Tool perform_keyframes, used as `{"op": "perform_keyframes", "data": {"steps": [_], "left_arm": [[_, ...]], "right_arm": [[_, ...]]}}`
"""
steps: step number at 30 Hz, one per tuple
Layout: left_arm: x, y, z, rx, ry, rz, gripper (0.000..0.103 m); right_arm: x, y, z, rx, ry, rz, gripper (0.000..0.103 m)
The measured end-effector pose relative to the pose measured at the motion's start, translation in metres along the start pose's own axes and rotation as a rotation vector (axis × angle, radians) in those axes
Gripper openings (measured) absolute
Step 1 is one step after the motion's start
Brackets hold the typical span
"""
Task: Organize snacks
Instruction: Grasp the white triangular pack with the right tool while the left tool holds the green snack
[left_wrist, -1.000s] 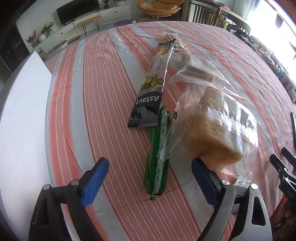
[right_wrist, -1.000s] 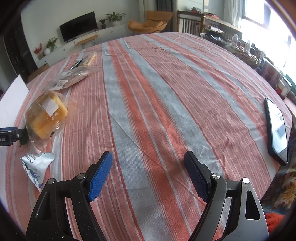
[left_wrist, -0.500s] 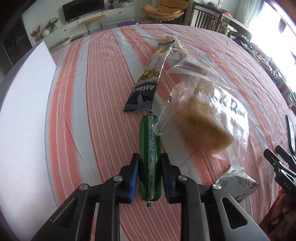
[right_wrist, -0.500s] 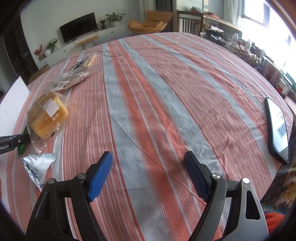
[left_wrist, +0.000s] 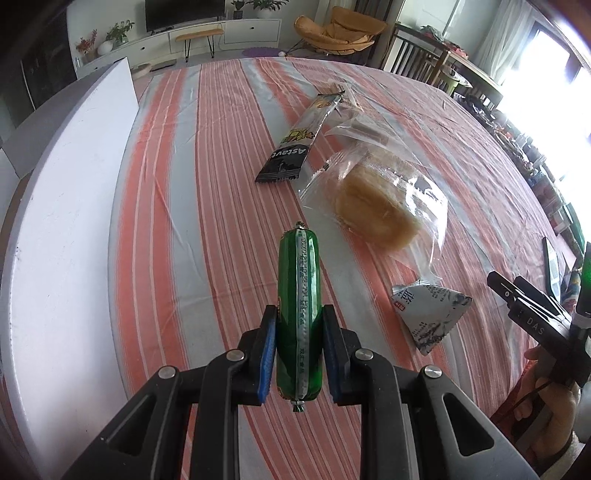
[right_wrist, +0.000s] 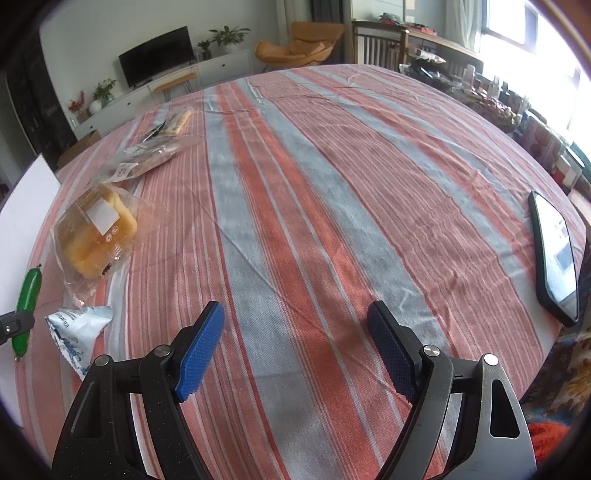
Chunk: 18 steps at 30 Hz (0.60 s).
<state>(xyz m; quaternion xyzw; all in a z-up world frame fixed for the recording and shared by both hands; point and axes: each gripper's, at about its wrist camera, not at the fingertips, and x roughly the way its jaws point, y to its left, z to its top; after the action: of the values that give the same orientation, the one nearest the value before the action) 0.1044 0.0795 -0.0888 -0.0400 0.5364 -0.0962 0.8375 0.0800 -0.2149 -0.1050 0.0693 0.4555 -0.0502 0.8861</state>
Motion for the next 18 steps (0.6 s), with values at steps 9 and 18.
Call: {"op": "perform_keyframes", "data": {"steps": [9,18], "left_arm": [[-0.006,-0.001,-0.003,-0.004,-0.011,-0.015,0.023],[-0.042,0.003,0.000,-0.030,-0.094,-0.059,0.023]], "right_arm": [[0.000,0.000,0.000,0.003,-0.001,0.003,0.083],[-0.030,-0.046,-0.001,0.205,-0.099,0.399,0.082]]}}
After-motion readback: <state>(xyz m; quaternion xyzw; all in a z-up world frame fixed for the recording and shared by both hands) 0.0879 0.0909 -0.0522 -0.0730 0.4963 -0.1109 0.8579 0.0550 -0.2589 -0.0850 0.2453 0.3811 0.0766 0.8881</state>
